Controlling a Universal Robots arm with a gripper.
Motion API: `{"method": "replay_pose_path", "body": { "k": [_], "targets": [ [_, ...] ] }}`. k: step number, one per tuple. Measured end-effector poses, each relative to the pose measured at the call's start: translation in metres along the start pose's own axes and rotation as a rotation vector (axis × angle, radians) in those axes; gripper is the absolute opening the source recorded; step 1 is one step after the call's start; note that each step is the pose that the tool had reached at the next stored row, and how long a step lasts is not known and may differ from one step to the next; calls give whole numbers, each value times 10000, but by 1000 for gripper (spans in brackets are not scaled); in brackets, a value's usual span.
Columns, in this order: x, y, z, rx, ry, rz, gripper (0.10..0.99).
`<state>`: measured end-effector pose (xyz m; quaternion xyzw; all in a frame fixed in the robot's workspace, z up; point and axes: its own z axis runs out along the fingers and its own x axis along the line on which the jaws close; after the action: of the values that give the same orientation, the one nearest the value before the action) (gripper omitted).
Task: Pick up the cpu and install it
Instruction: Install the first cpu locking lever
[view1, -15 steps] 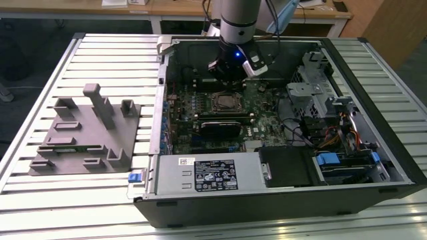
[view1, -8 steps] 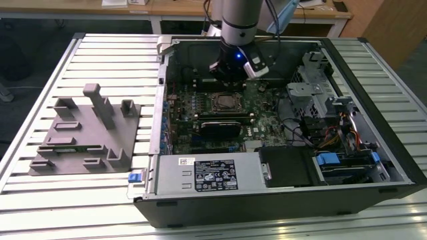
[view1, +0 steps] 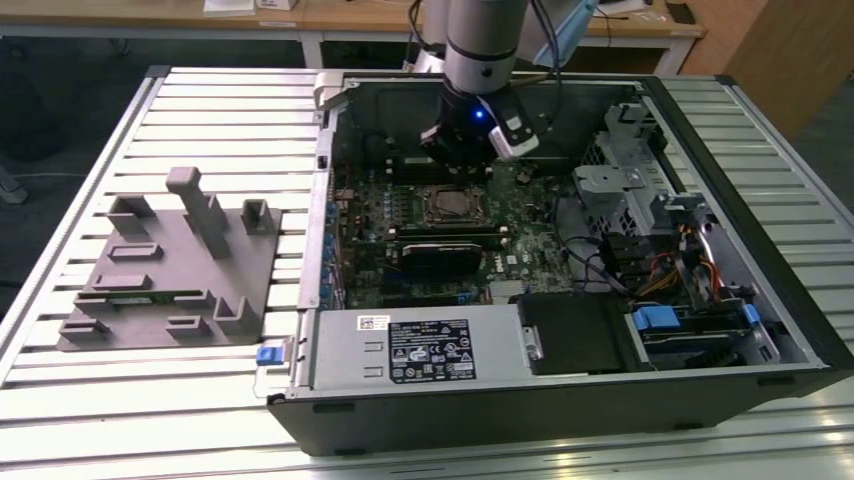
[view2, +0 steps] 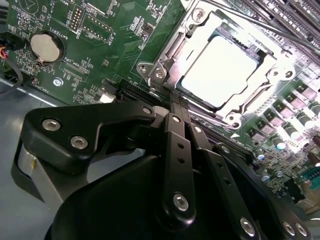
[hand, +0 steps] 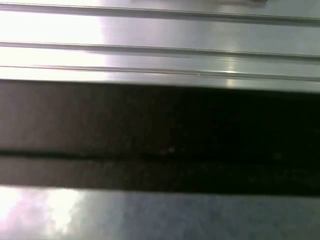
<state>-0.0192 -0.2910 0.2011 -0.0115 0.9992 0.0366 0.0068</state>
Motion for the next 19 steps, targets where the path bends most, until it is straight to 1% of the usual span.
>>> {"method": "replay_pose_path", "body": {
  "k": [5, 9, 12, 13, 15, 16, 19],
  "targets": [
    [-1, -1, 11, 1, 1, 0, 106],
    [-1, 1, -17, -6, 0, 0, 106],
    [-2, 2, -20, -4, -1, 0, 106],
    [-2, 2, -19, 21, -1, -1, 106],
    [-2, 1, -8, 116, 3, -2, 106],
    [-3, 0, 3, 146, 4, -3, 106],
    [-3, -2, 23, 190, 10, -2, 106]
  ]
}}
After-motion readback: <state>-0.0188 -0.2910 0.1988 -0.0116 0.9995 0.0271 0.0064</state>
